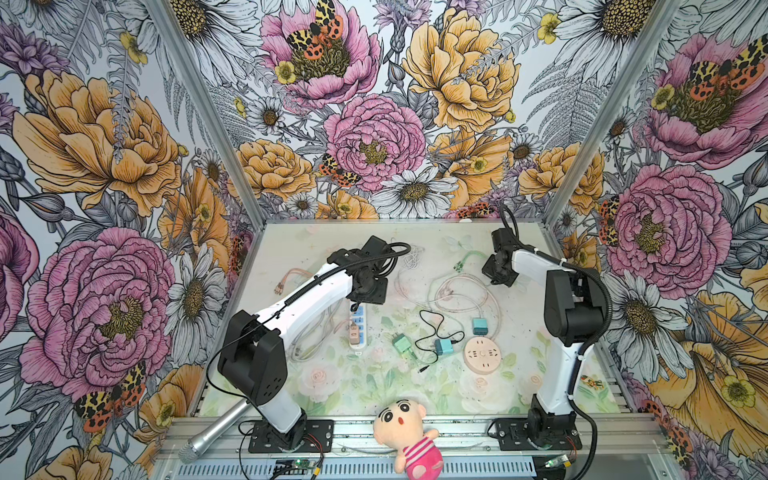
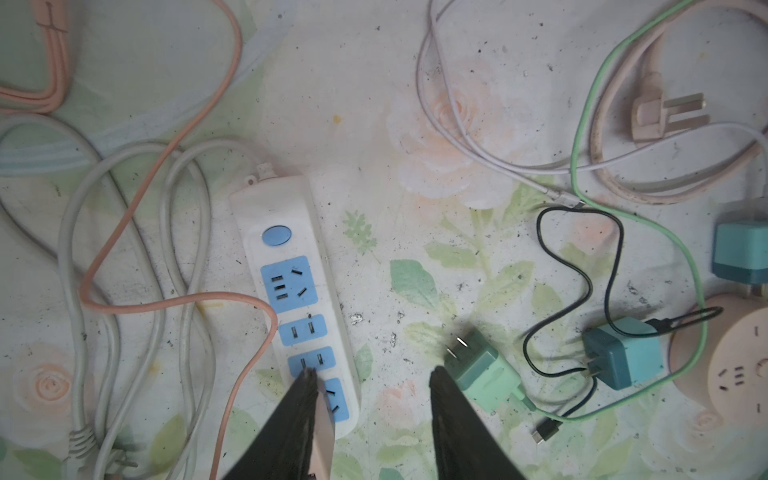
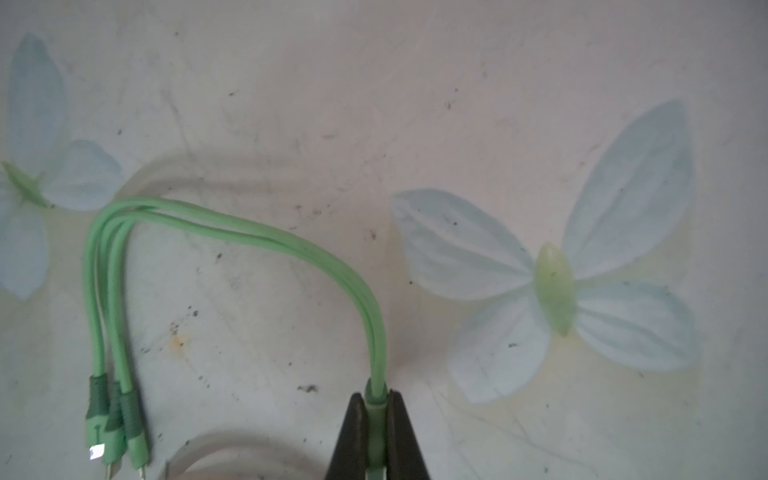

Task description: Insert the plug

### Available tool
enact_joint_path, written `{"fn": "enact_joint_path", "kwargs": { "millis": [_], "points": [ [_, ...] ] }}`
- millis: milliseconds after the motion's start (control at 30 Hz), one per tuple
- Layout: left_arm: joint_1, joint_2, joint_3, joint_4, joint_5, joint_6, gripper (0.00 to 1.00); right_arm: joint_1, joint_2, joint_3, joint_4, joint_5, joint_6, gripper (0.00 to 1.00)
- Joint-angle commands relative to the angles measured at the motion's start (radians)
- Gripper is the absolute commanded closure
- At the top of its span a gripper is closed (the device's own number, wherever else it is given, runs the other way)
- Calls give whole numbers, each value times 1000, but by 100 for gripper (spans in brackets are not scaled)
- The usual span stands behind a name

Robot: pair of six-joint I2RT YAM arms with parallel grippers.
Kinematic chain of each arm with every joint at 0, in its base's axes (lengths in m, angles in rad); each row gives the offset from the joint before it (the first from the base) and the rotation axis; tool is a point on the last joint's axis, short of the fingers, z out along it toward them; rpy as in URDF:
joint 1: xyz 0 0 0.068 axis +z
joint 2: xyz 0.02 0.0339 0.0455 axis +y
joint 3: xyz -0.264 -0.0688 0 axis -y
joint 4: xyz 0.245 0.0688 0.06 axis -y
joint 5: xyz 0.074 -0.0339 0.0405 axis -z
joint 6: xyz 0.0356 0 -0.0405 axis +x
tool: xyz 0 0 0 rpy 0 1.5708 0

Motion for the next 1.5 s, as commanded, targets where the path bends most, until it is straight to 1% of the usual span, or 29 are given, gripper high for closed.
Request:
{"fn": "enact_joint_path", "kwargs": {
  "millis": [0,233,333,467,600,667,767,1100,1400,1467],
  "points": [
    [34,-64,-21,58,-15,5,53,42,-117,9,9,8,-11,100],
    [120,-127,-74,124,17,10,53,162,-232,53,9,46,11,100],
    [153,-144,-103,166,59,14,53,214,-277,65,11,87,19,100],
    [199,-145,-105,198,100,15,54,270,-301,91,11,84,27,100],
    [240,-160,-117,233,118,-6,54,358,-299,134,14,126,21,100],
    [257,-175,-129,258,130,-20,54,391,-278,170,20,126,7,100],
    [275,-193,-145,272,130,-30,54,426,-218,222,35,84,2,100],
    [296,-221,-177,298,138,-50,54,537,41,419,68,39,0,100],
    [302,-227,-204,310,141,-58,54,545,206,571,71,56,55,100],
    [303,-219,-207,317,149,-63,54,544,251,612,70,44,67,100]
  ]
}}
